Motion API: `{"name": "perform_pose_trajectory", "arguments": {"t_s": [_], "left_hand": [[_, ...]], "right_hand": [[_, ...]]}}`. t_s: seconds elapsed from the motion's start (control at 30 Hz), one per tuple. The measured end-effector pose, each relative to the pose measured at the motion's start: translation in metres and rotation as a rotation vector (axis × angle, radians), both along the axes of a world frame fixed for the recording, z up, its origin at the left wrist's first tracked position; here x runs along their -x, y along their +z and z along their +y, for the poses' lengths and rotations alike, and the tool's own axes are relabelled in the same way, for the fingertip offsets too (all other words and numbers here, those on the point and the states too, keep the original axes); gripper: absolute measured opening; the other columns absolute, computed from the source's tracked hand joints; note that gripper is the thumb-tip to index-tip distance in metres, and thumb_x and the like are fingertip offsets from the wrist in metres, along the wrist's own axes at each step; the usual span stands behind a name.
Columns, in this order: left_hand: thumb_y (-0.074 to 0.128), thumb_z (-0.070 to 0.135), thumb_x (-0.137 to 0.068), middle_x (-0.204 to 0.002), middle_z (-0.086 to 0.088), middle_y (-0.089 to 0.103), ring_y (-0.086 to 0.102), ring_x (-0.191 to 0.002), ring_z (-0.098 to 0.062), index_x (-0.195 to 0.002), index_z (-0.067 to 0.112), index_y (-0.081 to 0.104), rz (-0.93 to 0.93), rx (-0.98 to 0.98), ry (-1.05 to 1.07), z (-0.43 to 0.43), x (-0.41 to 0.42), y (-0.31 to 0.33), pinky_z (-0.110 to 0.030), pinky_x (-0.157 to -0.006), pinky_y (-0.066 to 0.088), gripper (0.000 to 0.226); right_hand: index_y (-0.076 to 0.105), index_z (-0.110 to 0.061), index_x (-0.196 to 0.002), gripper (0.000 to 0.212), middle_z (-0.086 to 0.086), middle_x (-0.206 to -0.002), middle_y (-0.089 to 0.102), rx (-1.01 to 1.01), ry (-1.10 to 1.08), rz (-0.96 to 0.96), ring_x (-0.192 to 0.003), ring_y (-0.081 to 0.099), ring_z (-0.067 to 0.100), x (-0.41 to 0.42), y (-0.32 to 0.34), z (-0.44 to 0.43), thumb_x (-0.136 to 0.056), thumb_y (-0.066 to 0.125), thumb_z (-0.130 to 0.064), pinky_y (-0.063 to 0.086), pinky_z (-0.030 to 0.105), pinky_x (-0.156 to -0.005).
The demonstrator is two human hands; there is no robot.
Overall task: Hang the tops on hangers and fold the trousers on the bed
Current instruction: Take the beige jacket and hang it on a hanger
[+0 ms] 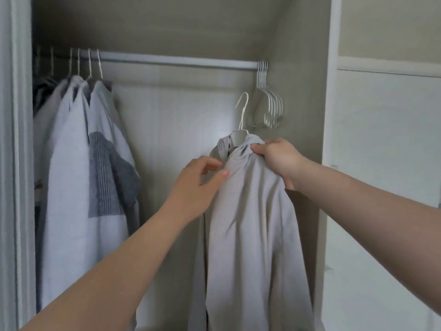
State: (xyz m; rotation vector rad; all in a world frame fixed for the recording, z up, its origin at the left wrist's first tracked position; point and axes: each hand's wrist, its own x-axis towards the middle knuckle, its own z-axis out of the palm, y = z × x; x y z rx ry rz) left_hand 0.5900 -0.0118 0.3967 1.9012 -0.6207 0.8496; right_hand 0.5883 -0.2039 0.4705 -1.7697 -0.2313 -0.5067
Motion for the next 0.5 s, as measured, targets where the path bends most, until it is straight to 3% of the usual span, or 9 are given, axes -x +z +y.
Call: {"name": "perform_pose_trajectory", "arguments": {"t_s": [0.1,0.23,0.33,0.37,0.43,0.5], "left_hand": [[0.069,0.041,-0.091,-0.114,0.013,0.062,0.057,-0.106,-0.001,-0.111,0.027,0.063,0.004,0.011,0.027,0.004,-0.016,0.006,0.001,-0.074,0.035,0.026],[0.076,0.062,-0.076,-0.114,0.017,0.058,0.058,-0.101,-0.001,-0.116,0.032,0.056,0.074,-0.076,0.079,0.007,-0.044,0.014,-0.012,-0.079,0.045,0.054],[0.077,0.063,-0.072,-0.115,0.014,0.059,0.061,-0.102,-0.008,-0.124,0.030,0.049,0.156,-0.183,0.165,0.001,-0.072,0.028,-0.027,-0.084,0.052,0.068],[0.077,0.054,-0.078,-0.111,0.009,0.061,0.061,-0.101,-0.014,-0.121,0.026,0.050,0.142,-0.228,0.230,-0.001,-0.083,0.033,-0.029,-0.082,0.050,0.058],[0.070,0.039,-0.090,-0.087,0.002,0.059,0.060,-0.091,-0.026,-0.092,0.022,0.051,0.074,-0.270,0.369,-0.003,-0.105,0.043,-0.033,-0.071,0.042,0.025],[0.062,0.034,-0.096,-0.070,0.001,0.048,0.055,-0.078,-0.029,-0.073,0.020,0.040,-0.007,-0.239,0.432,0.001,-0.123,0.054,-0.036,-0.063,0.034,0.035]], "right_hand": [[0.062,0.009,-0.114,0.033,0.021,-0.101,0.067,0.021,-0.011,-0.057,-0.081,0.066,0.028,-0.042,0.029,0.022,-0.097,0.063,-0.019,0.052,0.034,-0.072],[0.057,0.002,-0.120,0.041,0.019,-0.109,0.064,0.018,0.005,-0.104,-0.097,0.066,0.034,-0.094,0.060,0.051,-0.092,0.068,-0.026,0.054,0.038,-0.079],[0.058,-0.006,-0.093,0.022,0.012,-0.083,0.060,-0.014,0.057,-0.126,-0.070,0.060,0.027,-0.127,0.085,0.071,-0.088,0.071,-0.022,0.050,0.032,-0.063],[0.054,-0.009,-0.085,0.021,0.009,-0.078,0.058,-0.035,0.069,-0.128,-0.065,0.058,0.025,-0.136,0.093,0.076,-0.087,0.071,-0.020,0.051,0.032,-0.060],[0.051,-0.011,-0.078,0.022,0.008,-0.073,0.057,-0.078,0.091,-0.138,-0.060,0.058,0.023,-0.153,0.109,0.086,-0.084,0.071,-0.016,0.053,0.028,-0.054],[0.055,-0.009,-0.080,0.016,0.007,-0.069,0.057,-0.104,0.109,-0.147,-0.056,0.056,0.023,-0.167,0.127,0.093,-0.082,0.070,-0.014,0.046,0.021,-0.047]]}}
